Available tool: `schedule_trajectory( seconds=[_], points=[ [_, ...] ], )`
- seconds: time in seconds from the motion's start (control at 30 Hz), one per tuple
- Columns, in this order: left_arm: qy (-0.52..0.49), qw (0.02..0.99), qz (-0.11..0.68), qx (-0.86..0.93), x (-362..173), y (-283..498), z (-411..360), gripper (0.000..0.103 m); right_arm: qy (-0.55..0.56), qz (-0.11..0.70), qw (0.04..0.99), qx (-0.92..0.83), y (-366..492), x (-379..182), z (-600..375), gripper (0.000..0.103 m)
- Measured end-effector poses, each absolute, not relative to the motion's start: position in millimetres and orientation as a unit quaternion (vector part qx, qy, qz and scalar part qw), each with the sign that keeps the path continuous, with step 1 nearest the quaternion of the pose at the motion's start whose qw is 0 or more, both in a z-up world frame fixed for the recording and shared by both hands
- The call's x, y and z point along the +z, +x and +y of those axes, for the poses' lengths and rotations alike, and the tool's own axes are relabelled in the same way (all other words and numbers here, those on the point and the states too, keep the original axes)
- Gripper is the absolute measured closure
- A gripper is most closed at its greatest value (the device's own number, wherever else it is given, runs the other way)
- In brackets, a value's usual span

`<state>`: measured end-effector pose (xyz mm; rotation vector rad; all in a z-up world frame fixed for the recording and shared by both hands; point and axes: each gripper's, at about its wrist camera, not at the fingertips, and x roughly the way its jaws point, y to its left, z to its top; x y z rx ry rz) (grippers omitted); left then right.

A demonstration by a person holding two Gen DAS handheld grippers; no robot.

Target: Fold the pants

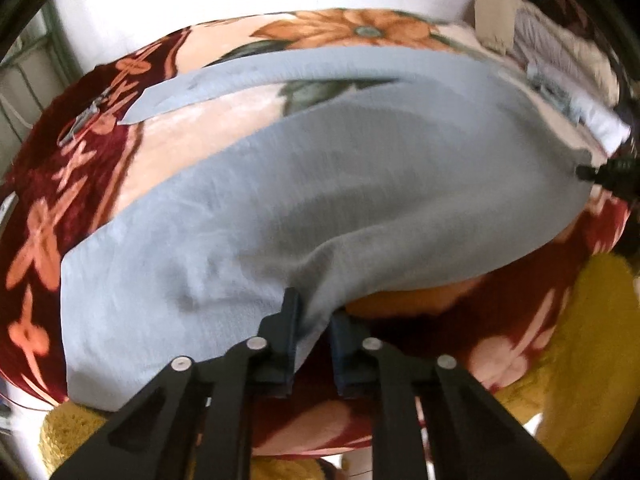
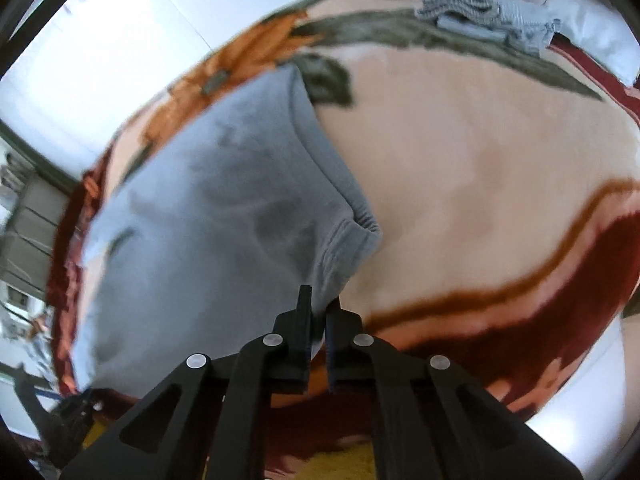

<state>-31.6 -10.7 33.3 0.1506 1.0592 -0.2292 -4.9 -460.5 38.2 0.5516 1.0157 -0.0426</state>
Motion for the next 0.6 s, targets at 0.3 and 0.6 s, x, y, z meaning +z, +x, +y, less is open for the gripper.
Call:
schedule_trajectory(
  seconds=[0.3, 0.6],
  points=[
    [0.009, 0.881, 0.455, -0.132, 77, -34, -1, 0.095, 0.272, 0.431, 0.86, -0.024, -13, 72, -452, 0.098],
    [-0.044, 0.898, 0.413, -0.144, 141, -16, 12, 0.097, 0.312, 0.386, 0.868, -0.011, -4, 106, -453, 0.098]
  ],
)
